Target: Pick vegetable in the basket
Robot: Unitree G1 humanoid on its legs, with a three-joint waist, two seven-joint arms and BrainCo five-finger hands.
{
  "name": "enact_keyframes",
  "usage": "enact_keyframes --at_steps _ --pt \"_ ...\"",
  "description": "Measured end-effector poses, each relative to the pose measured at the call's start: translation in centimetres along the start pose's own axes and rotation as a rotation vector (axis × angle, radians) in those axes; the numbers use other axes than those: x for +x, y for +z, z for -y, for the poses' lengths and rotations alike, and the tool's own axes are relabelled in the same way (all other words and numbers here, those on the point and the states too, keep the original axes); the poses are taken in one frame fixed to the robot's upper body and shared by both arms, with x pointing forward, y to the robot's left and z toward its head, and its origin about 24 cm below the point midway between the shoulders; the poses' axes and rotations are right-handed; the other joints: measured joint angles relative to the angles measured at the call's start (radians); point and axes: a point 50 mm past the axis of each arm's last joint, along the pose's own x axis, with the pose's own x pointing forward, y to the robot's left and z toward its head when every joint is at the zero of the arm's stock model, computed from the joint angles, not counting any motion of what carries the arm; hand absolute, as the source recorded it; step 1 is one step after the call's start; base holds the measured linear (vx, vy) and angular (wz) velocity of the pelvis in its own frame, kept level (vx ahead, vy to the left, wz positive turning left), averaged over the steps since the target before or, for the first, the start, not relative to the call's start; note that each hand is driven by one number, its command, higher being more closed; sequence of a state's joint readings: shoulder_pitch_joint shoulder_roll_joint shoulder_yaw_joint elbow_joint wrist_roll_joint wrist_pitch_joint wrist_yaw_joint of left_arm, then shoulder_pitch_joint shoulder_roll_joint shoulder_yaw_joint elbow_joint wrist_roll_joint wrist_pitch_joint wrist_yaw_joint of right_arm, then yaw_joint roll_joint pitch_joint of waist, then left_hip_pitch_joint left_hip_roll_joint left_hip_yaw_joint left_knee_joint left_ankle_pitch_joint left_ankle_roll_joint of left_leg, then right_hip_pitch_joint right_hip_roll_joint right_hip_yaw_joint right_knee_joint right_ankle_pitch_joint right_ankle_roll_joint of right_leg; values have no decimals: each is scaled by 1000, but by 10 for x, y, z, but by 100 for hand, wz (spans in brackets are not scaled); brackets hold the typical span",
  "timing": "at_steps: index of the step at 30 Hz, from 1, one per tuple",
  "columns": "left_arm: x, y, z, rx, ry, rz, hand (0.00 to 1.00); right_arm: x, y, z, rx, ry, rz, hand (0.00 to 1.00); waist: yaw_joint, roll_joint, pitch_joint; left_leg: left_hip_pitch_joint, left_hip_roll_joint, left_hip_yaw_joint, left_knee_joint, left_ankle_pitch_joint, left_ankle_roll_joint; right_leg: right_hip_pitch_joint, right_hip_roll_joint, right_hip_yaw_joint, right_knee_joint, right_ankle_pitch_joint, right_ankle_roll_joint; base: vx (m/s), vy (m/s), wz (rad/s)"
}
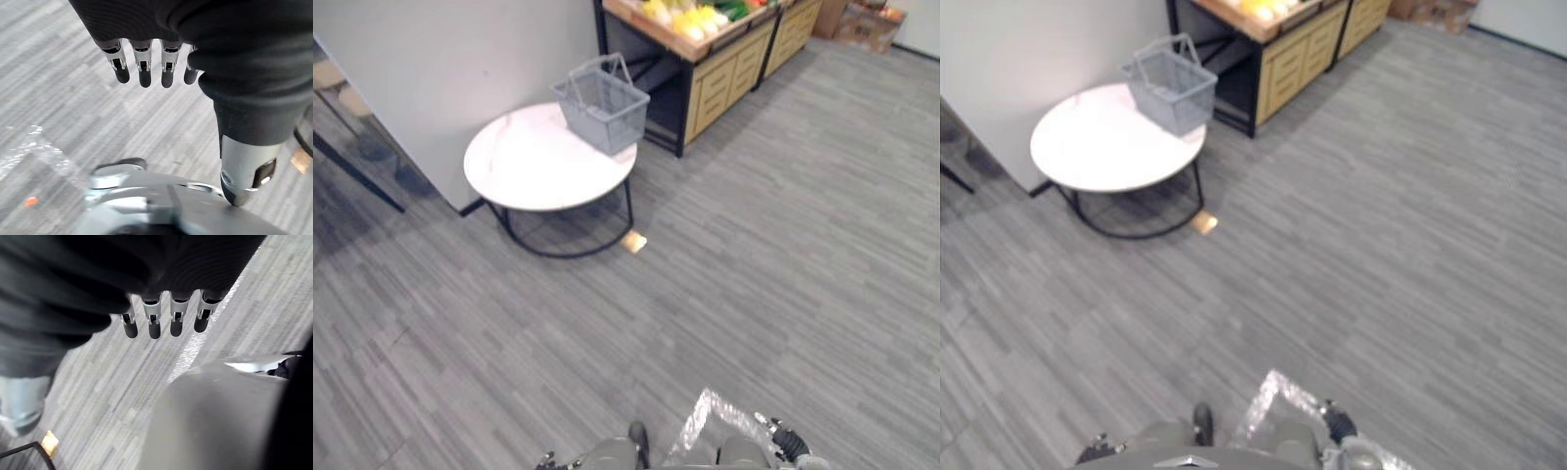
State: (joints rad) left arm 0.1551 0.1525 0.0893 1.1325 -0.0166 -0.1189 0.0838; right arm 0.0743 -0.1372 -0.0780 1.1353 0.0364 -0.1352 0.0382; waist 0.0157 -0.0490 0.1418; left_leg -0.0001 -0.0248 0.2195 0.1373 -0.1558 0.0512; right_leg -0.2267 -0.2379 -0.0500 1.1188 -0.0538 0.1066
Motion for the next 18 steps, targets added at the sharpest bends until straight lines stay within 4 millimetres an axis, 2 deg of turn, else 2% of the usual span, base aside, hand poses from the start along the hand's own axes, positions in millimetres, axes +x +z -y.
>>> enact_keyframes --at_steps 1,2,3,4,5,6,7,8,9,10,11,12,13,14,15,16,17,18 --pt "1 4 1 5 -3 12 0 0 0 0 1 -2 0 0 -8 4 2 24 0 -9 -3 -12 3 -15 0 -34 -4 -35 -9 562 35 31" --pt "3 15 3 2 -6 39 0 0 0 1 6 -7 0 0 -27 10 6 71 2 -22 -19 -26 12 -51 0 -104 -54 -97 -33 476 -29 40" --pt "5 25 6 -3 -7 70 0 0 1 3 21 -15 3 0 -42 21 16 115 9 -38 -36 -42 11 -78 9 -163 -149 -132 -45 485 -50 40" --pt "6 30 8 -8 -11 85 0 0 2 3 27 -19 5 0 -45 28 21 133 15 -45 -40 -50 11 -92 19 -182 -208 -140 -54 606 -111 37" --pt "8 46 18 -21 -30 127 0 0 2 6 26 -27 7 0 -47 55 36 174 45 -61 -54 -66 6 -124 64 -202 -396 -138 -52 505 -114 35" --pt "8 52 21 -25 -35 144 0 0 2 7 25 -29 6 0 -50 63 41 185 57 -70 -60 -68 4 -133 81 -201 -490 -129 -46 625 -175 57" --pt "9 62 24 -28 -40 174 0 0 2 6 32 -30 3 0 -63 69 48 204 78 -83 -70 -69 1 -145 98 -190 -684 -92 -30 426 -157 57" --pt "9 66 25 -30 -43 182 0 0 2 5 35 -29 3 0 -70 68 49 213 87 -96 -74 -73 -5 -150 100 -180 -779 -58 -26 563 -244 64" --pt "9 67 30 -39 -53 188 0 0 1 5 37 -28 0 0 -70 59 51 248 100 -98 -93 -83 -22 -156 96 -150 -960 25 2 597 -289 42" --pt "8 65 32 -59 -54 177 0 0 0 4 43 -27 -7 0 -70 49 54 281 106 -99 -108 -97 -42 -155 85 -124 -1042 46 20 618 -309 50" --pt "9 55 29 -88 -40 141 0 -1 -5 -3 44 -16 -26 0 -71 20 55 328 104 -116 -116 -115 -51 -161 54 -95 -1032 39 23 678 -376 42" --pt "8 50 28 -110 -37 118 0 -2 -9 -2 53 -19 -37 0 -69 12 53 356 114 -124 -114 -128 -51 -173 51 -100 -980 114 24 699 -408 37" --pt "7 39 34 -184 -44 72 0 -2 -9 0 50 -23 -38 0 -68 37 51 371 154 -124 -74 -127 -55 -200 68 -110 -851 136 13 707 -431 23" --pt "5 33 38 -260 -49 44 0 -2 -8 4 58 -28 -35 0 -66 61 46 353 198 -129 6 -104 -87 -206 96 -124 -777 113 -25 679 -442 12" --pt "5 30 40 -287 -54 34 0 -2 -7 7 62 -33 -33 0 -65 75 42 335 223 -135 55 -85 -98 -200 115 -135 -762 88 -61 660 -451 4" --pt "4 27 43 -335 -66 23 0 1 1 11 42 -34 -24 0 -52 99 29 273 257 -177 186 -17 -122 -179 144 -158 -749 45 -87 768 -504 -1" --pt "4 29 44 -342 -79 34 0 4 6 12 -5 -26 -37 0 -50 109 35 196 275 -236 363 102 -167 -128 165 -176 -763 13 -94 626 -377 7" --pt "4 31 44 -344 -86 41 0 4 7 14 -21 -25 -45 0 -49 115 40 154 283 -262 462 179 -203 -86 174 -186 -782 2 -103 605 -305 33"
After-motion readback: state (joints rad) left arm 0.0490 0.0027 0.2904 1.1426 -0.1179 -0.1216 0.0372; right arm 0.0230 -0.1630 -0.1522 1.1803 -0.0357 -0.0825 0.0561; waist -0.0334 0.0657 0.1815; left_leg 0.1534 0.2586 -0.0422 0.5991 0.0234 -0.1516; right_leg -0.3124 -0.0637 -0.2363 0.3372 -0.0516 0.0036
